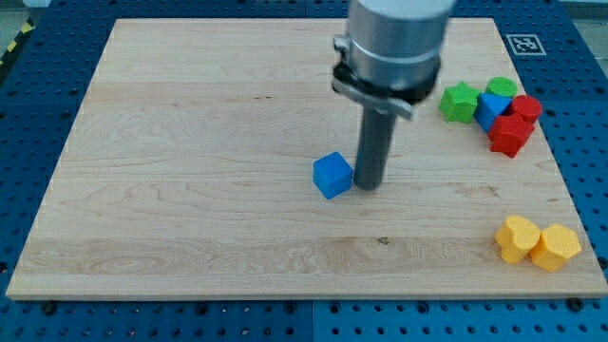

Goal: Move the blue cube to the left of the yellow blocks

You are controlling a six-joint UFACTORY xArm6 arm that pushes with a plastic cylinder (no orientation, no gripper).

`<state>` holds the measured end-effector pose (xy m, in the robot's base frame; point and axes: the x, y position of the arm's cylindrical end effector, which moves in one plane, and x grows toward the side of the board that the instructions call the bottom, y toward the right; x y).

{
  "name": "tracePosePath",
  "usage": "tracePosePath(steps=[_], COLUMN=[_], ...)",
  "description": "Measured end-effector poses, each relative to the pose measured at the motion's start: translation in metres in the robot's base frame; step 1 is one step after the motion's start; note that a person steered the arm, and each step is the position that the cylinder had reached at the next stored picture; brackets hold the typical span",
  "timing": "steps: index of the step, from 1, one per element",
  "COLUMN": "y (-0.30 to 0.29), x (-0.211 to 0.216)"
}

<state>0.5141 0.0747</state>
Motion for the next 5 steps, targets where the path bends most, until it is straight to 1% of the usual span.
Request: tracePosePath(steps=[1,2,3,4,5], y=[0.0,-0.015,-0.045,-0.059,-0.034], x=[-0.014,-0.058,-0.065,-0.044,-0.014])
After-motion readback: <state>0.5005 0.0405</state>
